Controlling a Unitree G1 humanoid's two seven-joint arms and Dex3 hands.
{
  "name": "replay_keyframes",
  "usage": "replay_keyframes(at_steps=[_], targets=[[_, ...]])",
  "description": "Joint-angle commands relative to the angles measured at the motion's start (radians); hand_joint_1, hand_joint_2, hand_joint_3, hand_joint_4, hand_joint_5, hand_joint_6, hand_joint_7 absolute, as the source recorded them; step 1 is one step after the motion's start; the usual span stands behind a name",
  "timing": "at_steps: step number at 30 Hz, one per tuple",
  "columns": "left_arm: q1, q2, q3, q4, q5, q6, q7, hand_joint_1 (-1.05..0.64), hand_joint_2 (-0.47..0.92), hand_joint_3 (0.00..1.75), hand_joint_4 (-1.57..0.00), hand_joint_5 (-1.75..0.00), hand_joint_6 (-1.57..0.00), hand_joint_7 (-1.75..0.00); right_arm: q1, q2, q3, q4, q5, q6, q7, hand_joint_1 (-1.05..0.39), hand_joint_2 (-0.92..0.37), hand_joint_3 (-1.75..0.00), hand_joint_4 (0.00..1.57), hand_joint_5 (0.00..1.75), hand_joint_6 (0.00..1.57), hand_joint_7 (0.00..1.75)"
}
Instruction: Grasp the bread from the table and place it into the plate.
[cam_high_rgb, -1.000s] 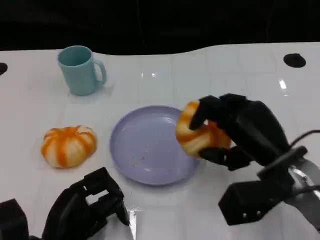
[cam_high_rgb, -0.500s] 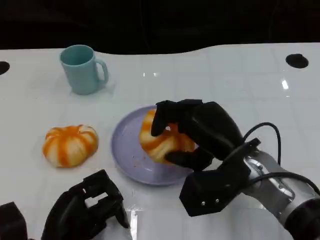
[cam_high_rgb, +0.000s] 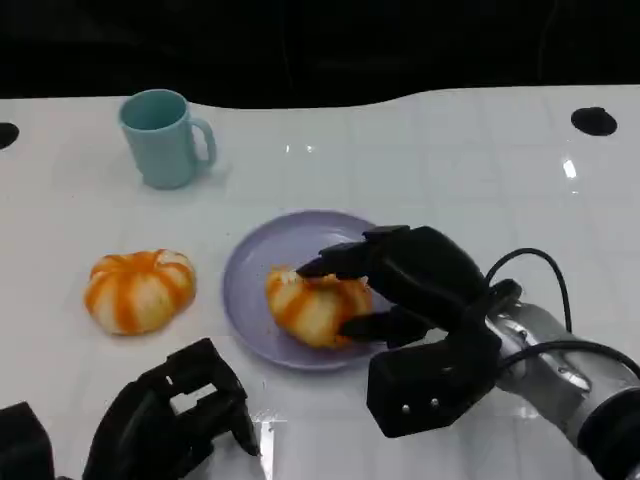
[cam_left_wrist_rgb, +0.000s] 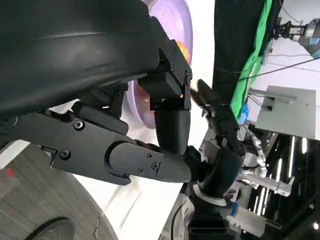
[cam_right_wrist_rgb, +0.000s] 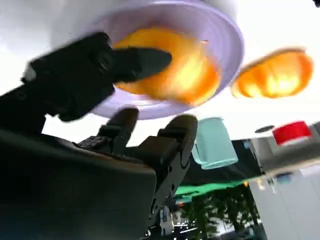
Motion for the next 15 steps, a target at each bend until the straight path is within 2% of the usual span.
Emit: replay_keyframes(at_steps=[1,9,15], targets=[[0.003,0.008,0.000,-0.004,-0.001,-0.003,0.003,-0.62,0.92,0.08,-0.71,-1.75,-0.68,-1.40,0.034,-0.028,-0.012,-0.088,0.032,0.023,0.058,-0.59,-0.92,-0.22,0.18,0.10,0.32,0.00],[0.004,0.006,-0.004,-0.008,0.004,-0.004,0.012,-0.62,0.92,0.08,-0.70,-1.74,-0.68,-1.38,0.173,-0.102,-0.057,-0.352,0.103,0.053,0.190,-0.62,-0.92,-0.30,0.14,0.10,0.26,0.00],[0.003,0.004,-0.006,-0.011,0.001,-0.003,0.010,-0.62,0.92,0.09,-0.70,-1.74,-0.68,-1.36,0.308,-0.169,-0.122,-0.497,0.216,-0.035,0.216,-0.58,-0.92,-0.27,0.23,0.18,0.30,0.03]])
